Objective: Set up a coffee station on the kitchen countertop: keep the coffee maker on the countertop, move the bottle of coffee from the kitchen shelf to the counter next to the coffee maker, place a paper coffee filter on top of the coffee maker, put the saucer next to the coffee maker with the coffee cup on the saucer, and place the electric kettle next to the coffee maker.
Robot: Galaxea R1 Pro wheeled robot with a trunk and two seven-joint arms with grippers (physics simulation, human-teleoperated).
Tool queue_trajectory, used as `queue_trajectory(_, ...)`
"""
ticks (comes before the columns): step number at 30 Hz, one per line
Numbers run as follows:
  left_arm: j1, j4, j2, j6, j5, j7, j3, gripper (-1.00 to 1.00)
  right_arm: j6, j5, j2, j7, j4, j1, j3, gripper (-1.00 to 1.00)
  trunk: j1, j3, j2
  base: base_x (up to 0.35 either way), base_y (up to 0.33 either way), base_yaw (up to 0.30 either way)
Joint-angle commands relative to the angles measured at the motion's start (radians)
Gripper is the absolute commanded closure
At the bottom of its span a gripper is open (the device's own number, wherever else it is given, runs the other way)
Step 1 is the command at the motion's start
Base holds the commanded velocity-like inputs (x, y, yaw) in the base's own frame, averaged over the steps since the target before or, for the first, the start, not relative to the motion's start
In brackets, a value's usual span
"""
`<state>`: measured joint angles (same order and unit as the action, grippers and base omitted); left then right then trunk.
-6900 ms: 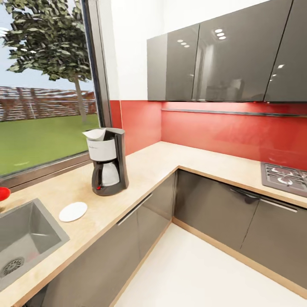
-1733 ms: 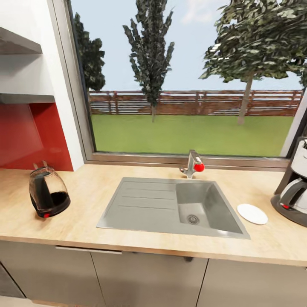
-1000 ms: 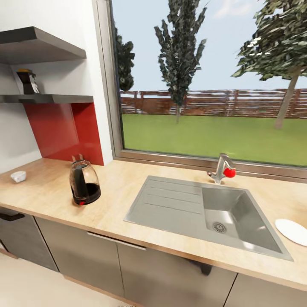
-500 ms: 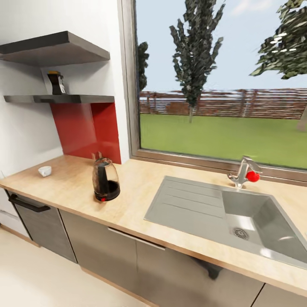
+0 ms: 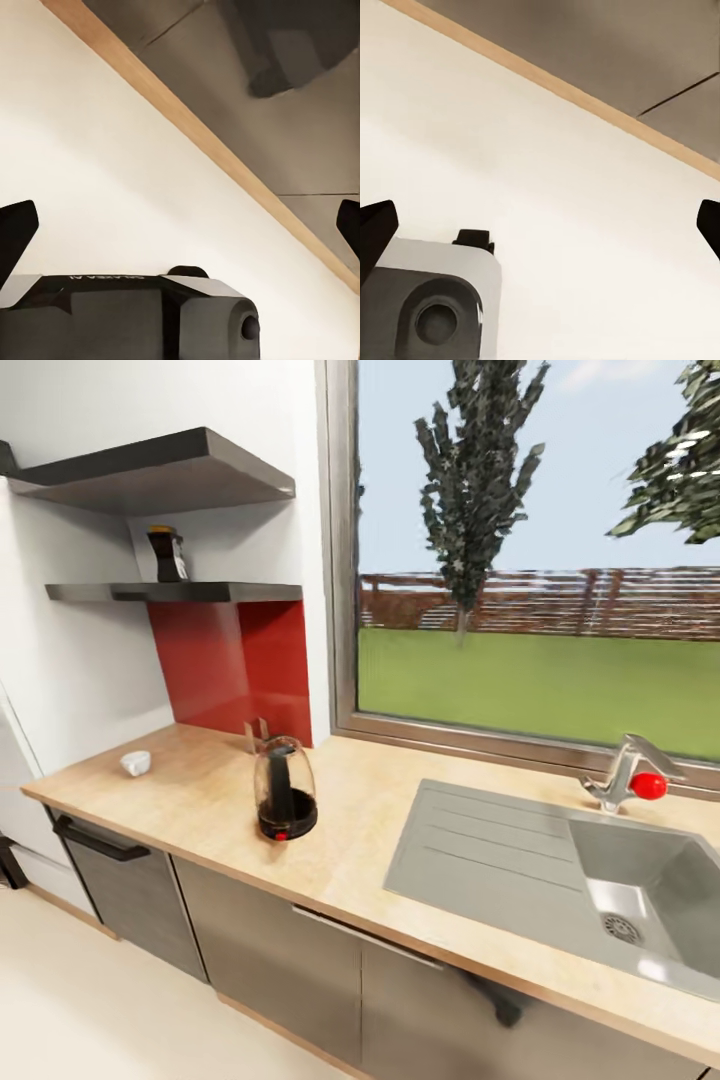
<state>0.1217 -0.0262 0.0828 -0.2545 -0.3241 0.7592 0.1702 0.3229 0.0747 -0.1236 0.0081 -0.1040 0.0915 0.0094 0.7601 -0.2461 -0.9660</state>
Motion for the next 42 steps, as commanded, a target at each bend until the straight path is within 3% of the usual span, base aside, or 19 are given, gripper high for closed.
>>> queue_trajectory(1, 0.001, 0.002, 0.0, -0.004, 0.006, 0.003, 0.008, -1.0, 0.003, 0.007, 0.0, -0.001, 0.001, 0.0, 0.0, -1.0, 0.0, -0.001, -0.001, 0.086, 0.162, 0.221)
queue_trajectory(35, 0.001, 0.002, 0.003, -0.003, 0.006, 0.005, 0.008, -1.0, 0.004, 0.007, 0.001, -0.002, 0.001, 0.0, 0.002, -1.0, 0.0, -0.001, -0.001, 0.006, 0.012, 0.268)
queue_trajectory(42, 0.001, 0.002, 0.003, -0.003, 0.006, 0.005, 0.008, -1.0, 0.002, 0.008, 0.001, -0.001, 0.001, 0.0, 0.001, -1.0, 0.0, -0.001, -0.001, 0.114, 0.095, 0.109)
